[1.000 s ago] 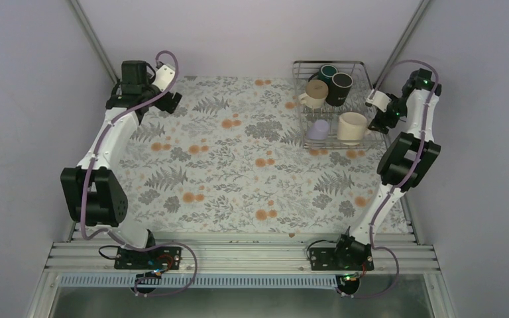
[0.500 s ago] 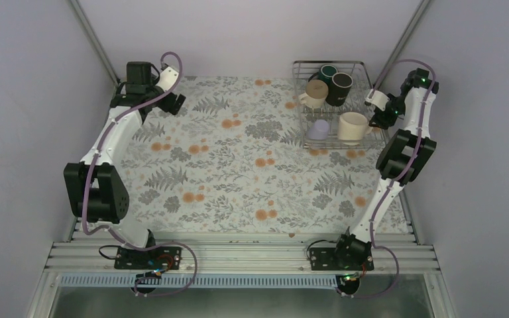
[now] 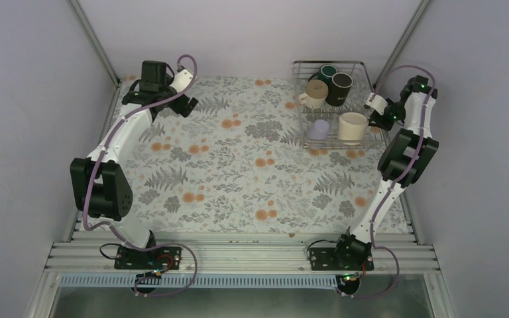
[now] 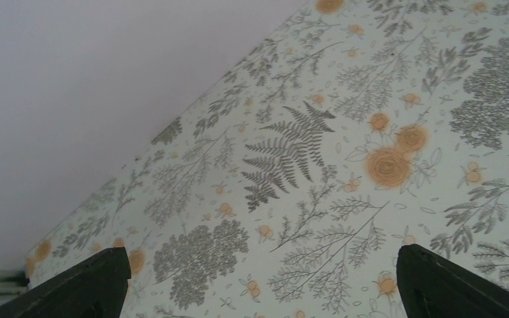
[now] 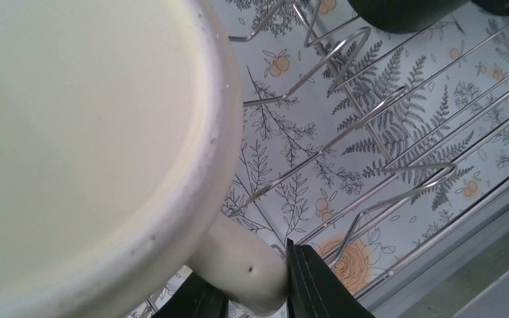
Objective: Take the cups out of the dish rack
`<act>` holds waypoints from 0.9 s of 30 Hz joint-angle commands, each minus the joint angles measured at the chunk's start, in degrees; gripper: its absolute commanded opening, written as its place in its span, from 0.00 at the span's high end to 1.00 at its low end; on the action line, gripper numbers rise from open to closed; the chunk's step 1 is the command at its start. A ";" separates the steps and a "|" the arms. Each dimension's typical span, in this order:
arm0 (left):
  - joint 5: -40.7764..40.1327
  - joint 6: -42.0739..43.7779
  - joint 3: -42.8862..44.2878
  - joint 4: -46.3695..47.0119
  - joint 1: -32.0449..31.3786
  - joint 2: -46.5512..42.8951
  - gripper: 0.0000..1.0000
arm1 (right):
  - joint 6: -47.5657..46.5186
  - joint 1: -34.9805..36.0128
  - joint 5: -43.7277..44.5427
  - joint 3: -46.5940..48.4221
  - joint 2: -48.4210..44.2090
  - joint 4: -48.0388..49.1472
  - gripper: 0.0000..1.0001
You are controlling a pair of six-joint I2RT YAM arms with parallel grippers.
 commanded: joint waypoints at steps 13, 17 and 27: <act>-6.96 2.31 6.95 0.52 -9.27 3.25 0.00 | 3.48 -2.84 -16.91 -1.31 -13.04 -2.13 0.96; -10.49 1.49 7.64 3.61 -11.13 4.14 0.00 | 4.06 -3.07 -17.42 -4.72 -17.60 -0.09 0.96; -18.79 1.58 4.70 13.97 -15.45 3.32 0.00 | 4.83 -0.54 -16.03 -5.84 -26.68 0.83 0.96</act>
